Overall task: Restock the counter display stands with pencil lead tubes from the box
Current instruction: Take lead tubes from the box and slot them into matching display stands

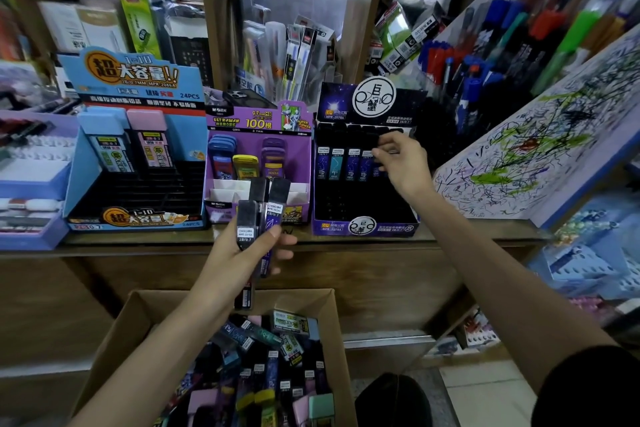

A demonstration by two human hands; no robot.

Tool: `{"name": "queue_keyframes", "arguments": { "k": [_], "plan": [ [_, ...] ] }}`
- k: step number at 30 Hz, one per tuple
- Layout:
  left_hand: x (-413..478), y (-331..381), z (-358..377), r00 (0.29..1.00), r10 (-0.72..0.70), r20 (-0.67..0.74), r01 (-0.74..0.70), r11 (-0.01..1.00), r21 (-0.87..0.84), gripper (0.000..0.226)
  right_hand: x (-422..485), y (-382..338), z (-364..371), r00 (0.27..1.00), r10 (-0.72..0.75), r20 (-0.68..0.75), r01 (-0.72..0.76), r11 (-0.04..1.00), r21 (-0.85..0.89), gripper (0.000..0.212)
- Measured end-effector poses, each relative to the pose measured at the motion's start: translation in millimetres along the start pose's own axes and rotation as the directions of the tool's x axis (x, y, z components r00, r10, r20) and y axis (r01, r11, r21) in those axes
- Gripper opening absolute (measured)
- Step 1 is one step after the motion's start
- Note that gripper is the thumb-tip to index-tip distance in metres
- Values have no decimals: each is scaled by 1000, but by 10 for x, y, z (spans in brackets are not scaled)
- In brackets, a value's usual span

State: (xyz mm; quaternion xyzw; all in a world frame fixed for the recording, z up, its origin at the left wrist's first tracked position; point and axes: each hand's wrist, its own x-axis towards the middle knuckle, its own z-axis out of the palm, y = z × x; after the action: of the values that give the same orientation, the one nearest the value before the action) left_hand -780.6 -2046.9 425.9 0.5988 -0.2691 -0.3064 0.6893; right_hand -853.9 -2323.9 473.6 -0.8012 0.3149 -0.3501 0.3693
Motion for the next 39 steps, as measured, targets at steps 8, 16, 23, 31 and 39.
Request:
{"name": "queue_keyframes", "arguments": {
  "k": [8,16,23,31,39],
  "plan": [
    [21,43,74,1000,30,9,-30,1000,-4,18,-159,-139,-84,1000,2,-23,-6,985,-170,36],
    [74,100,301,997,44,62,-41,998,-48,16,-909,-592,-46,926,-17,377,-103,950,296,13],
    [87,73,421,992,43,120,-37,998,-56,21,-1005,-619,-27,938,-19,346,-114,926,359,3],
    [129,8,287,998,16,64,-19,999,47,5,-332,-428,-617,996,-68,-58,76,988,135,3],
    [143,-30,255,995,61,81,-70,992,104,11,-78,-187,-388,989,-145,-4,143,977,-156,15]
  ]
}}
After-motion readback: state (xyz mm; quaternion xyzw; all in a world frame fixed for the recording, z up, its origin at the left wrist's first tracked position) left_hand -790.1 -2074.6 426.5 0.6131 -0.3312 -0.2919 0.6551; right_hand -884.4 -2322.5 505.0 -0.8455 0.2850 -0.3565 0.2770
